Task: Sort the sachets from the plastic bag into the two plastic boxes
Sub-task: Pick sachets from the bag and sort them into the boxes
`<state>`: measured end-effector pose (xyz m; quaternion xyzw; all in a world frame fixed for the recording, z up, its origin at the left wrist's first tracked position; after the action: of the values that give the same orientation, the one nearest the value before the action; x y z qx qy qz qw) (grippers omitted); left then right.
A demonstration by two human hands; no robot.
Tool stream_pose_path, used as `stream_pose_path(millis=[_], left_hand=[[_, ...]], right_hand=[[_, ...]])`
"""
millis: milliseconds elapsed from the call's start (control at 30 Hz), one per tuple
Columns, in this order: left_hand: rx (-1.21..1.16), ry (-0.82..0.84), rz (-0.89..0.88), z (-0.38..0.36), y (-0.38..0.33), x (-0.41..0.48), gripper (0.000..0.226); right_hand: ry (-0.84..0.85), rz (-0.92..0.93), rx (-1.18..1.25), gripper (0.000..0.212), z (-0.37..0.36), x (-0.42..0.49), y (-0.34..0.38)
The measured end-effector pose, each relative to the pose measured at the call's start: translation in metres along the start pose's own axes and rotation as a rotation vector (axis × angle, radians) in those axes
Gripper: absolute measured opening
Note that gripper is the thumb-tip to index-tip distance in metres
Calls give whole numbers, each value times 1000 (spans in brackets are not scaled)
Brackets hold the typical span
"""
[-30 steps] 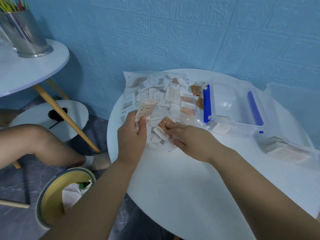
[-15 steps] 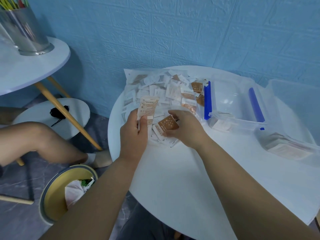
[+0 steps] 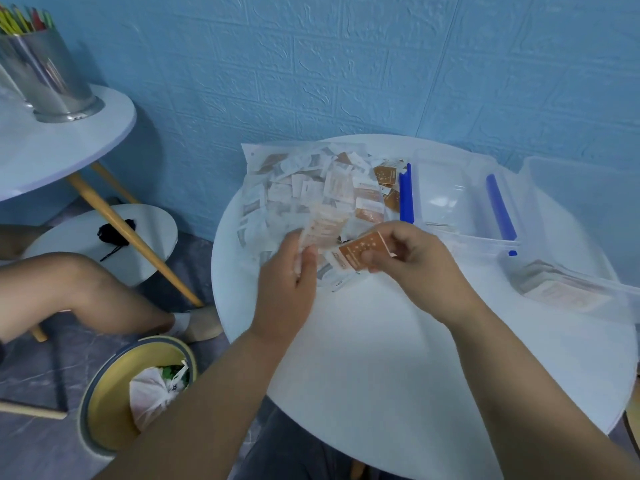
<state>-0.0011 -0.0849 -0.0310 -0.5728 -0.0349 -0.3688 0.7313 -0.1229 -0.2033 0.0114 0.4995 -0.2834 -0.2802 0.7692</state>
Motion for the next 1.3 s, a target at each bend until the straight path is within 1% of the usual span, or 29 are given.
stream_pose_path(millis=[67, 167, 267, 300, 367, 433, 467, 500, 567, 600, 633, 700, 800, 833, 900, 967, 1000, 1067, 1133, 1200, 1300], left_hand=[[-39, 105, -14, -13, -14, -15, 35], [-118, 210, 27, -32, -31, -35, 34], [-147, 321, 6, -45, -37, -47, 31], [-147, 356, -14, -48, -39, -49, 33], [-126, 402, -47, -52, -39, -51, 39], [-76, 419, -61, -55, -36, -52, 35], [-44, 403, -83, -56, -34, -51, 34], [-12, 378, -117, -57, -32, -51, 33], [31, 339, -174, -58, -29, -51, 31], [34, 328, -188, -57, -29, -51, 30], [28, 322, -197, -56, -30, -52, 31], [15, 321, -206, -54, -34, -54, 34], [9, 335, -177, -53, -39, -55, 34], [17, 336, -153, -53, -39, -55, 36], [46, 339, -119, -54, -37, -55, 41], [64, 358, -135, -56, -36, -56, 45], [72, 373, -167, -57, -36, -56, 46], [109, 409, -254, -60, -35, -57, 47], [134, 421, -291, -61, -33, -57, 45], [109, 405, -253, -59, -32, -56, 40], [93, 357, -158, -56, -30, -55, 44]], right_hand=[[-70, 16, 34, 19, 9, -13, -9], [-192, -3, 72, 21, 22, -30, -25], [-253, -57, 87, 23, 29, -45, -41], [-274, -62, 86, 24, 29, -49, -46], [-326, -73, 124, 31, 29, -57, -54], [-352, -83, 166, 44, 27, -63, -59], [-345, -75, 145, 50, 27, -65, -60], [-331, -51, 99, 52, 26, -66, -60], [-323, 34, 14, 39, 26, -68, -55], [-327, 71, 10, 33, 25, -70, -53], [-334, 82, 32, 33, 24, -72, -53], [-334, 44, 119, 32, 23, -75, -52], [-354, -63, 220, 10, 21, -73, -51], [-364, -94, 225, 9, 21, -72, -52], [-354, -119, 188, 14, 20, -70, -57], [-277, -92, 128, 15, 17, -70, -61], [-222, -75, 87, 18, 16, -70, -61], [-122, -52, 10, 33, 15, -70, -61], [-61, -28, -54, 41, 15, -71, -63], [-43, 4, -68, 42, 17, -72, -64], [-110, 34, -18, 34, 22, -71, -65]])
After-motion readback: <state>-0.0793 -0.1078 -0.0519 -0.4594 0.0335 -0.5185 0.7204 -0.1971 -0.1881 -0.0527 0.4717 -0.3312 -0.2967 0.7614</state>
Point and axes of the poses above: each hand's wrist, its own x-axis towards the middle knuckle, its own z-axis out of the back of the hand, y = z × x, the point moved 2 cm from there along x, towards the middle knuckle, and after that the axes turned 8 degrees about -y, right-handed, at the moved point
